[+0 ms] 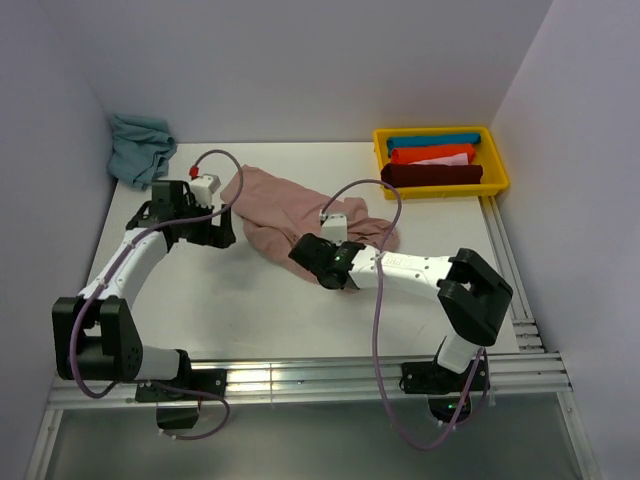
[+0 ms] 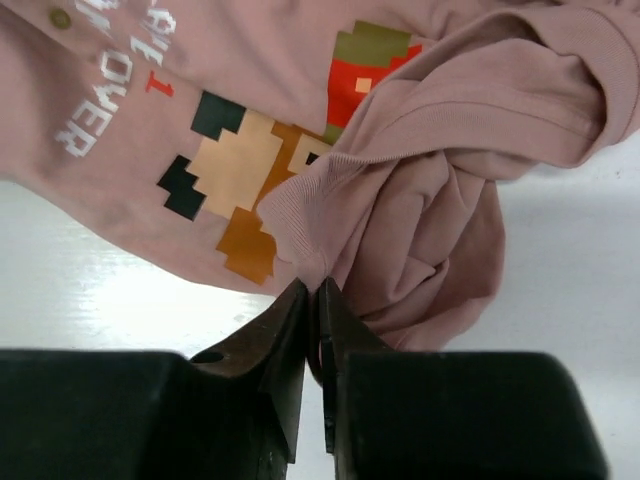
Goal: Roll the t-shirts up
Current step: Flatten the tshirt
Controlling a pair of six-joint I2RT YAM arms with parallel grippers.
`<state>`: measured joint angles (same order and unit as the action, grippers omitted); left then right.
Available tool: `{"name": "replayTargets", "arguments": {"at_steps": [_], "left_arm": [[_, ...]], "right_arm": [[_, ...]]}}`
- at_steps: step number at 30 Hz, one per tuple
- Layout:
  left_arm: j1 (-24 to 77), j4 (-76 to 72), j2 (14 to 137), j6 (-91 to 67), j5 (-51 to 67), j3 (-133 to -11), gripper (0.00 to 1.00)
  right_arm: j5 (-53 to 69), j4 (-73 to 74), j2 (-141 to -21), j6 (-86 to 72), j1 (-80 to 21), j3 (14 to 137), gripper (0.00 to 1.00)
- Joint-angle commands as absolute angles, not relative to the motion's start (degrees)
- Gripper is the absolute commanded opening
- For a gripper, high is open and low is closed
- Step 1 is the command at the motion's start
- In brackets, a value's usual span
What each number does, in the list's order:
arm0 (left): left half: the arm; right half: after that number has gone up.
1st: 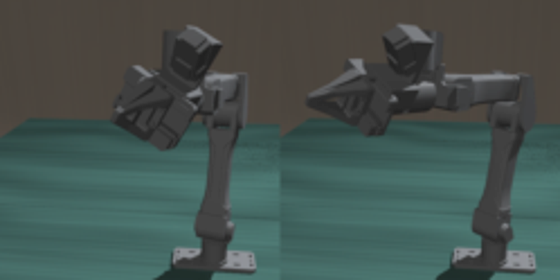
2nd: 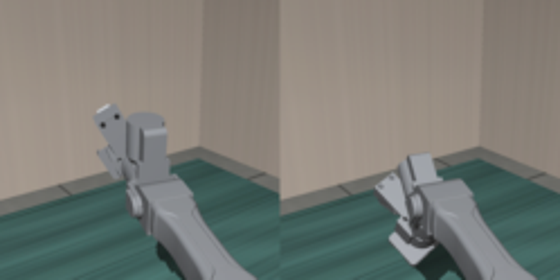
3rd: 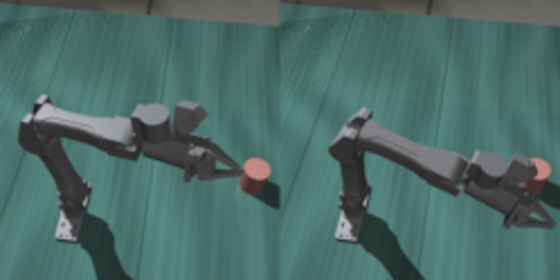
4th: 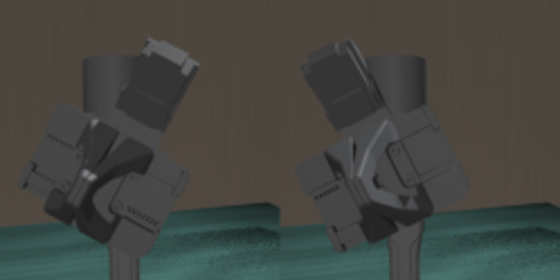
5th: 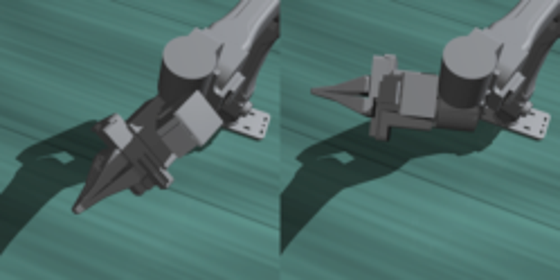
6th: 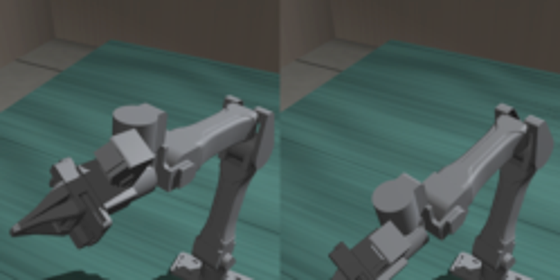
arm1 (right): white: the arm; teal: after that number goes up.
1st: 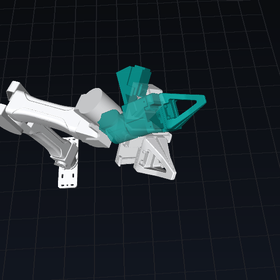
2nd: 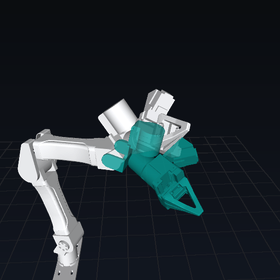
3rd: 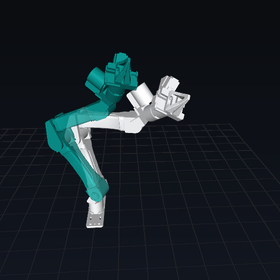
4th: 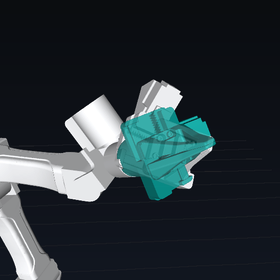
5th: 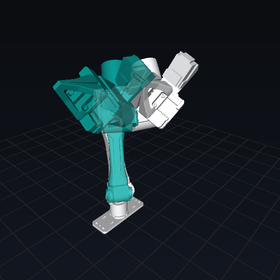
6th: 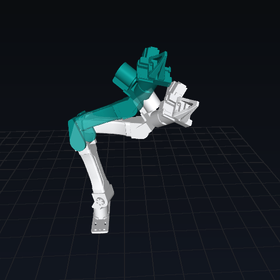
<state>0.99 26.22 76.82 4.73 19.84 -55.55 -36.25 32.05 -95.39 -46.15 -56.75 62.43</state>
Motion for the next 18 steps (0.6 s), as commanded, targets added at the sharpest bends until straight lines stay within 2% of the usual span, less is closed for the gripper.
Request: {"name": "replayTargets", "arguments": {"at_steps": [1,4,12,18], "left_arm": [[4.4,25.3,79.9,6.2,19.2,-57.6,0.99],[5.4,24.6,83.2,6.2,20.3,-57.7,0.98],[6.5,20.5,90.6,5.2,25.9,-59.1,0.89],[8.0,16.8,97.4,2.1,29.3,-62.5,0.84]], "right_arm": [[-37.3,34.3,-92.3,-45.1,-54.9,65.7,0.05],[-37.5,35.4,-87.6,-45.0,-52.8,66.3,0.0],[-35.9,36.6,-72.9,-45.3,-45.3,66.1,0.0],[-37.2,41.1,-67.9,-46.8,-40.4,66.4,0.0]]}}
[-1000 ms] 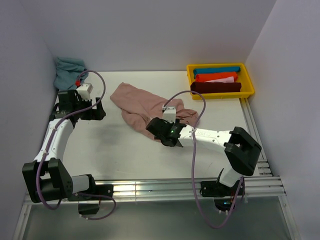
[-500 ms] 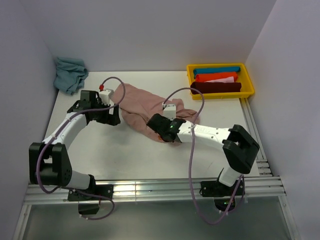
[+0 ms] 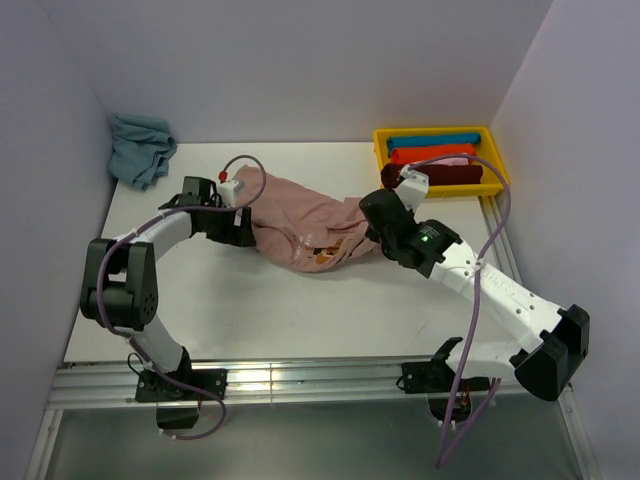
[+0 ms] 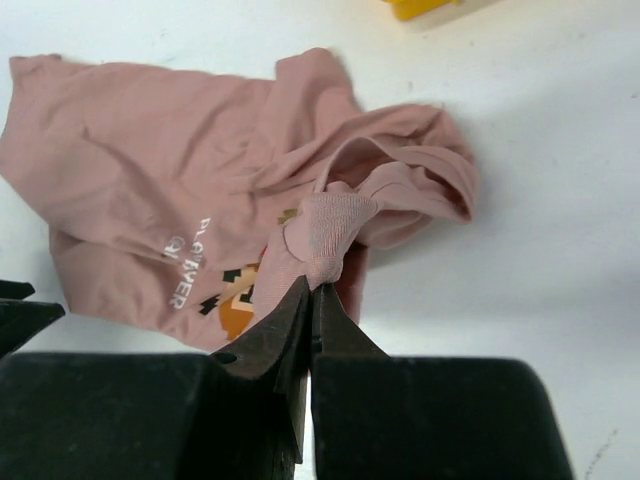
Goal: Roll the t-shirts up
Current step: Flatten the tshirt
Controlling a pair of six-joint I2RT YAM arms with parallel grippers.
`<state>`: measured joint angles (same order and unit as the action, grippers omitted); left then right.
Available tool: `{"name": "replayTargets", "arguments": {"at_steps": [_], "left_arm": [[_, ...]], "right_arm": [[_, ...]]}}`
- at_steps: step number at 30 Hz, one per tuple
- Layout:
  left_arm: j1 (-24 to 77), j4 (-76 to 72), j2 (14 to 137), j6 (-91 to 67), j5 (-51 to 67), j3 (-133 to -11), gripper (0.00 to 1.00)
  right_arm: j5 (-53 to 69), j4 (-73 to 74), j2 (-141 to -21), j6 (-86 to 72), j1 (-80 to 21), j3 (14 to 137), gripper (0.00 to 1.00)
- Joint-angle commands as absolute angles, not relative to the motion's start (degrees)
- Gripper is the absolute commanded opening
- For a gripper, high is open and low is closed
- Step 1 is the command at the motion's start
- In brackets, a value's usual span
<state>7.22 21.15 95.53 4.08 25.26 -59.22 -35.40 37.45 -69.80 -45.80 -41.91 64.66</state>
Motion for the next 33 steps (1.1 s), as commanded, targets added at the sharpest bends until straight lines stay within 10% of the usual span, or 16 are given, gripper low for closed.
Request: {"name": "replayTargets", "arguments": {"at_steps": [1,8,18,33], "left_arm": [[8.2,15.6,98.9,1.7,30.7,-63.0,0.84],[10.7,12.5,105.4,0.5,30.5,-65.7,0.8],[11.1,18.2,101.6,-1.4,29.5,-69.6,0.0],[10.5,39.1,79.2,10.0,13.5,-79.1,0.1]], "right_arm": [[-37.2,41.3,-67.0,-46.9,-39.9,66.0,0.0],[-35.2,41.7,-62.1,-44.9,-33.1,65.7,0.0],[-35.9,44.0,-60.6,-42.9,-31.7,69.0,0.0],[-36.7,50.5,-58.8,-35.3,-30.1,79.7,0.0]]}}
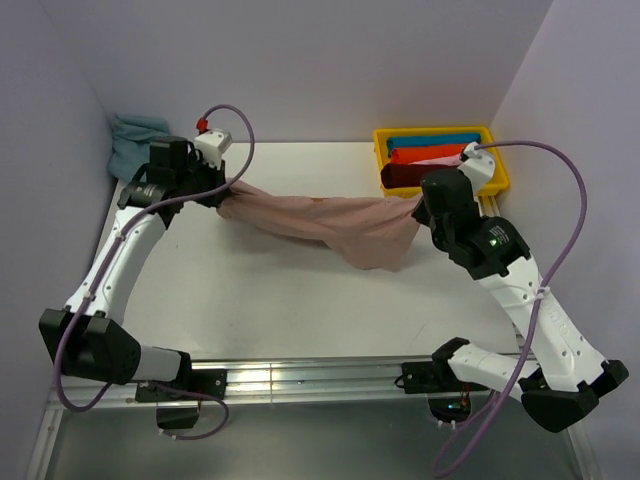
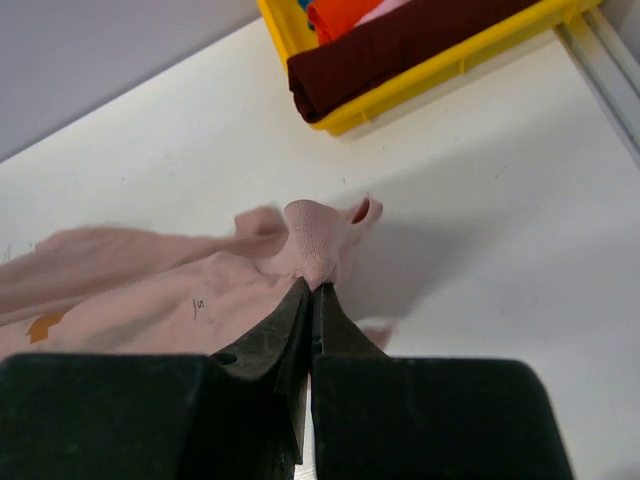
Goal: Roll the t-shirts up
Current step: Flatten the tshirt
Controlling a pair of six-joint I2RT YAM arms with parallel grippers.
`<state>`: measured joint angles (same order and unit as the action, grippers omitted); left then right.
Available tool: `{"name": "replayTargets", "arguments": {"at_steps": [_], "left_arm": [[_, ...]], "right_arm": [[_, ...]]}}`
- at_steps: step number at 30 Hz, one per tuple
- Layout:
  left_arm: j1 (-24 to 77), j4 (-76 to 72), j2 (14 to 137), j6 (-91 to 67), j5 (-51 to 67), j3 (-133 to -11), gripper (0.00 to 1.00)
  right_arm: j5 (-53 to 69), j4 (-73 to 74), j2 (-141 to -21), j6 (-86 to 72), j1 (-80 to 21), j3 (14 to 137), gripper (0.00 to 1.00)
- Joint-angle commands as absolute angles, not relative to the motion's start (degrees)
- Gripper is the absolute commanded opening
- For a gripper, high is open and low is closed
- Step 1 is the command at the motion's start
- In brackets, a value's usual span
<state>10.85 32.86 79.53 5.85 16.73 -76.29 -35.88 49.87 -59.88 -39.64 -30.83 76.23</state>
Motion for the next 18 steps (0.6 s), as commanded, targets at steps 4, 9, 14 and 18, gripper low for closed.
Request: {"name": "replayTargets", "arguments": {"at_steps": [4,9,14,18], "left_arm": [[10.5,40.1,84.4,10.6,14.3,-80.8,0.17],[10.6,38.6,97.3,9.5,17.1,-85.2,0.27],[10.0,39.1,106.6,6.9,16.6,-91.0,0.46],[8.5,38.1,103.8,6.6,17.7,-89.4,0.59]], "right_arm": [[-34.4,49.4,-63.8,-33.1,-28.0,81.6,0.0],[-27.3,42.6,-72.2,-30.9,-22.3,77.7,0.0],[-22.1,36.7,-81.8,-31.1,-14.8,74.5,0.0],[-20.0,33.2,-84.4,-31.8,-11.3,71.3,0.0]]}}
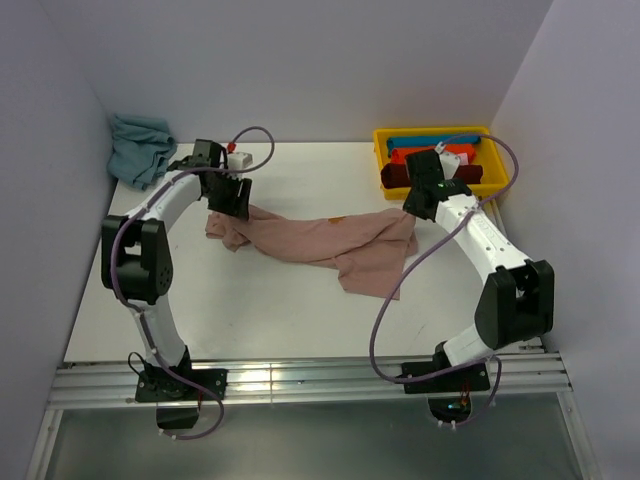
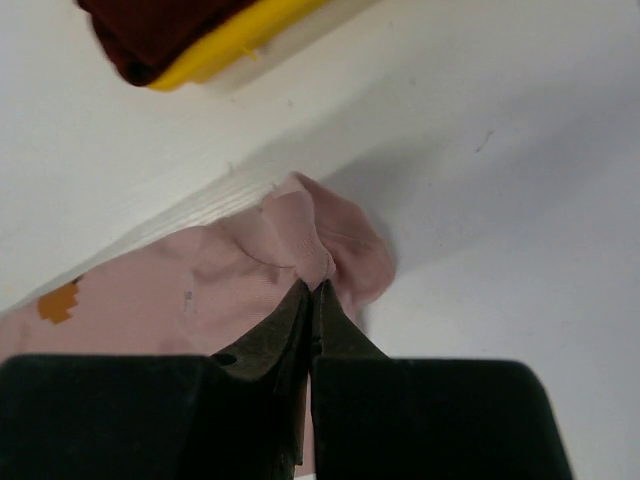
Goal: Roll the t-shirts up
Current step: Flatten the tshirt
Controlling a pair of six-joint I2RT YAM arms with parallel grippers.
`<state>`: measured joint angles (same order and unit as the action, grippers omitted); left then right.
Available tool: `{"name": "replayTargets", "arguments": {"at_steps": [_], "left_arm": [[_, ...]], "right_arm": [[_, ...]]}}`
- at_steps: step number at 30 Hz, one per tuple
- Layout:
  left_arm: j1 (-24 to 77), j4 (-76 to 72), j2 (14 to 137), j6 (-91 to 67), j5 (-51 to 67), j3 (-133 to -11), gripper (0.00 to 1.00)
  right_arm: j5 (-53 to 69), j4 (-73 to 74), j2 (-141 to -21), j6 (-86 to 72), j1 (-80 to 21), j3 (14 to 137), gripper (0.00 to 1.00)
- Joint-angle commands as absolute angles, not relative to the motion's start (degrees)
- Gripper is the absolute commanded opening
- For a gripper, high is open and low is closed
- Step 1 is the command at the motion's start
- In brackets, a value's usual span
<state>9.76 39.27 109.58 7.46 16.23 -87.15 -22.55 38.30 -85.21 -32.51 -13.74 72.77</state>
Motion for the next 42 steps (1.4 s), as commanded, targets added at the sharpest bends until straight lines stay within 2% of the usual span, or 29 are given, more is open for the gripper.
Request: {"name": "replayTargets", "arguments": {"at_steps": [1,5,10,15,16,19,22,36,42], "left_arm": [[8.4,37.7,102.8,6.6,16.4,-88.4,0.62],[7.7,38.0,98.4,8.3,15.7,-83.5,0.67],[4.0,37.5,94.0,9.8,18.8,-75.3,0.67],[3.2,35.5,92.1,11.7,20.2,-67.8,0.56],[3.1,34.6,92.3,11.8,20.2,-66.9,0.55],[3.2,33.0,93.1,11.5,20.6,-64.4,0.48],[3.3,30.4,94.2,11.4,21.1,-62.4,0.44],[6.4,18.3,100.9,6.3,15.4,-59.9,0.52],[7.8,16.1,101.8,5.0,11.5,-59.6,0.48]], "right_arm": [[-19.4,32.3,-84.8,-31.8,-10.5,70.9,0.0],[-18.7,31.2,-86.6,-31.6,-8.3,69.6,0.02],[-19.7,31.0,-86.7,-32.0,-7.8,69.3,0.25],[-20.5,31.3,-83.9,-32.3,-7.8,68.7,0.51],[-20.7,31.7,-83.2,-32.4,-7.8,68.8,0.53],[-20.1,33.0,-81.6,-32.6,-7.9,69.3,0.52],[-18.9,32.3,-78.1,-33.2,-8.1,67.9,0.46],[-15.6,30.9,-65.8,-35.9,-9.4,59.1,0.42],[-16.3,30.8,-63.9,-36.9,-10.7,57.0,0.41]]}}
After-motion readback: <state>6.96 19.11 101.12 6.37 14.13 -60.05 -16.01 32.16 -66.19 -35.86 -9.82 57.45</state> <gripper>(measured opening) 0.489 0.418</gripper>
